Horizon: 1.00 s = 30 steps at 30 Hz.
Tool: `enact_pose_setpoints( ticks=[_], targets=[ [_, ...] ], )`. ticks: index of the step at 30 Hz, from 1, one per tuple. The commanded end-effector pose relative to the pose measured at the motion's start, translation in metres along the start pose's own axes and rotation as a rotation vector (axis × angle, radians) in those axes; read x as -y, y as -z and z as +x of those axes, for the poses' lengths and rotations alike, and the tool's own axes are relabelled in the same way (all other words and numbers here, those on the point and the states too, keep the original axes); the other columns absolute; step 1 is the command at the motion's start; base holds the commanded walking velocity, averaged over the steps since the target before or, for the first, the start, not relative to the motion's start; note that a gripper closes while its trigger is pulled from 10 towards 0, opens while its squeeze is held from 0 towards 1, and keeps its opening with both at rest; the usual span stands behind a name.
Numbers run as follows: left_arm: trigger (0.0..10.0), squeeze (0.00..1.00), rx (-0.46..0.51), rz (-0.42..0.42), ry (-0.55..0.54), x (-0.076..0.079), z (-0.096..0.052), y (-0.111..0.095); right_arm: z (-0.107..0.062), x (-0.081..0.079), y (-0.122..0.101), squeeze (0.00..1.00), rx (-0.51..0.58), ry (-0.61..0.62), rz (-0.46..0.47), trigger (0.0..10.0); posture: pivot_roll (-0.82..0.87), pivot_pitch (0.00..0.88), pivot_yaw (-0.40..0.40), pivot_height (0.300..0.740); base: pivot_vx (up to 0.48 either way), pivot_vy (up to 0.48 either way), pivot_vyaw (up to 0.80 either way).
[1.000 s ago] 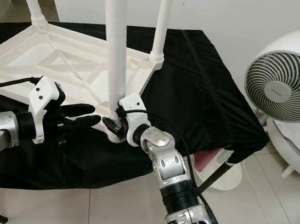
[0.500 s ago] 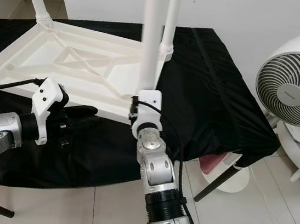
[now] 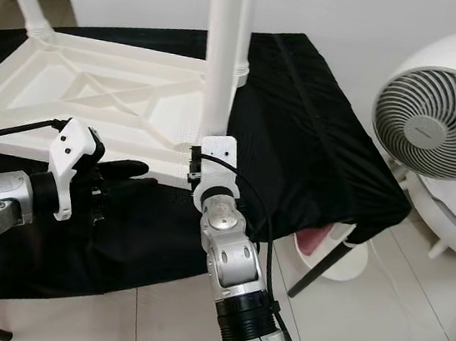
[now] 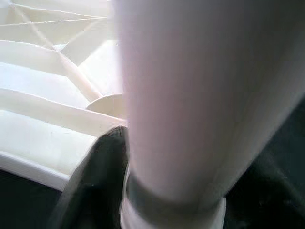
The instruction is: Building children table
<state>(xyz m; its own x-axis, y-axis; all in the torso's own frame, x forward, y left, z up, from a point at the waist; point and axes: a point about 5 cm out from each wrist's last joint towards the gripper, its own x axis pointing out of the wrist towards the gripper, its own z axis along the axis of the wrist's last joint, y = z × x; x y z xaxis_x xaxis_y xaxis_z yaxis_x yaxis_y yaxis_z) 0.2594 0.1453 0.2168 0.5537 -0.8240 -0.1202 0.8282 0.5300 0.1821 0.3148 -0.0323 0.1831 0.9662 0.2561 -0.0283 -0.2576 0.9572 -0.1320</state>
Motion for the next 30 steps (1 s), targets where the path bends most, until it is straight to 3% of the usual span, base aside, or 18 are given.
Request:
enact_pose_setpoints(
  ticks=[1,4,5,6,8,10,11,14,18,22,30],
  targets=[
    [10.0,0.0,-0.009,-0.008,-0.045,-0.002,0.001,0.001,-0.002,-0.021,0.0,1.0,-0.01,-0.096,0.018,10.0,-0.05,0.13,0.029,0.74,0.0,0.0,0.0],
    [10.0,0.0,-0.008,-0.007,-0.046,-0.002,0.001,0.001,-0.002,-0.02,-0.002,1.0,0.004,-0.118,0.015,10.0,-0.05,0.13,0.029,0.74,0.0,0.0,0.0],
    [10.0,0.0,-0.008,-0.007,-0.048,-0.002,0.001,0.001,-0.002,-0.021,-0.007,1.0,0.04,-0.192,-0.007,10.0,-0.04,0.129,0.029,0.74,0.0,0.0,0.0],
    [10.0,0.0,-0.008,-0.006,-0.049,-0.002,0.001,0.001,-0.003,-0.021,-0.011,0.0,0.069,-0.291,-0.051,10.0,-0.04,0.13,0.03,0.74,0.0,0.0,0.0],
    [10.0,0.0,-0.008,-0.006,-0.049,-0.002,0.001,0.001,-0.003,-0.021,-0.011,0.0,0.069,-0.291,-0.051,10.0,-0.04,0.13,0.03,0.74,0.0,0.0,0.0],
    [10.0,0.0,-0.008,-0.006,-0.05,-0.002,0.001,0.001,-0.001,-0.01,-0.01,0.0,0.083,-0.422,-0.193,10.0,-0.04,0.131,0.032,0.74,0.0,0.0,0.0],
    [10.0,0.0,-0.008,-0.006,-0.05,-0.002,0.001,0.001,-0.001,-0.01,-0.01,0.0,0.083,-0.422,-0.193,10.0,-0.04,0.131,0.032,0.74,0.0,0.0,0.0],
    [10.0,0.0,-0.008,-0.005,-0.053,-0.003,0.001,0.001,0.009,0.012,0.0,0.0,0.03,-0.503,-0.326,10.0,-0.04,0.129,0.031,0.74,0.0,0.0,0.0],
    [10.0,0.0,-0.007,-0.006,-0.056,-0.003,0.0,0.001,0.015,0.019,0.002,0.0,0.0,-0.522,-0.311,10.0,-0.04,0.129,0.03,0.74,0.0,0.0,0.0],
    [10.0,0.0,-0.009,-0.006,-0.061,-0.004,-0.001,0.001,0.014,0.012,0.0,0.0,0.013,-0.66,-0.287,10.0,-0.03,0.128,0.031,0.74,0.0,0.0,0.0],
    [10.0,0.0,-0.009,-0.007,-0.064,-0.003,-0.001,0.001,0.014,0.005,-0.007,0.0,0.091,-0.79,-0.311,10.0,-0.02,0.124,0.027,0.74,0.0,0.0,0.0]
  ],
)
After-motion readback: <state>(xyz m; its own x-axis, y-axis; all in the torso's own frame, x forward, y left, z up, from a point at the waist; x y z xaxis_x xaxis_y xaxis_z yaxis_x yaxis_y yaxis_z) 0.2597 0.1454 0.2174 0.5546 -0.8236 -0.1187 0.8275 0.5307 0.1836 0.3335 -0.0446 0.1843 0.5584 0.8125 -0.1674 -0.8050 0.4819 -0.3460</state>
